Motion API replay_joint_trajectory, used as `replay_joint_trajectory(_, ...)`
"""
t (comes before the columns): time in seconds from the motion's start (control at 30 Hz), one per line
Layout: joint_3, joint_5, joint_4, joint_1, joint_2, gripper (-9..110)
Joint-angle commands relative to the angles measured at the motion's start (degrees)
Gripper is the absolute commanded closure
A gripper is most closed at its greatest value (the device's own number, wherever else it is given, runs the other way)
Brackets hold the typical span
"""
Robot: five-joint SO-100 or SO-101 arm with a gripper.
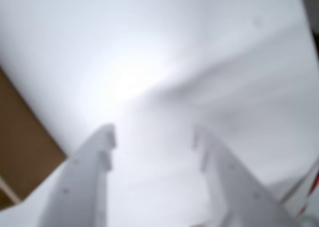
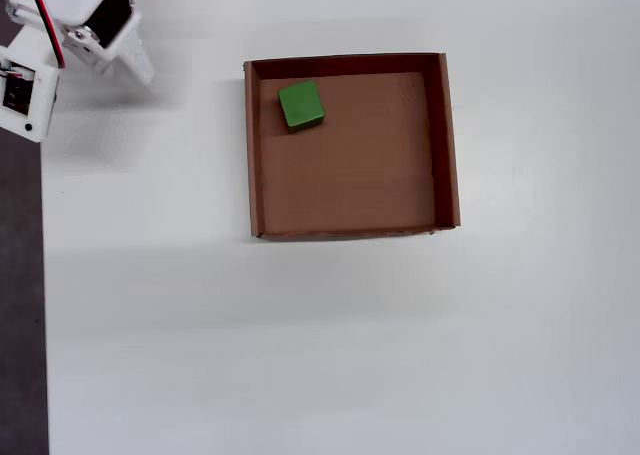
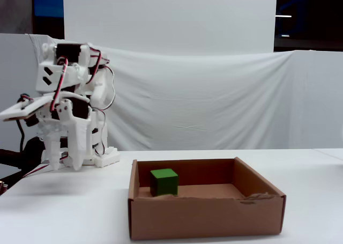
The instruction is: Grasp a green cube and put it in a box.
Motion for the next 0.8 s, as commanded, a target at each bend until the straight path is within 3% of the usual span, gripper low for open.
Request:
replay_joint_trajectory(0.0,6.2,0.2,1.1,2.0,11.3,81)
replay_joint_trajectory(0.37,11.0,1.3,13.4,3.3,27.2,80)
replay_joint_trajectory(0.77,11.0,1.3,13.4,3.2,27.2,80)
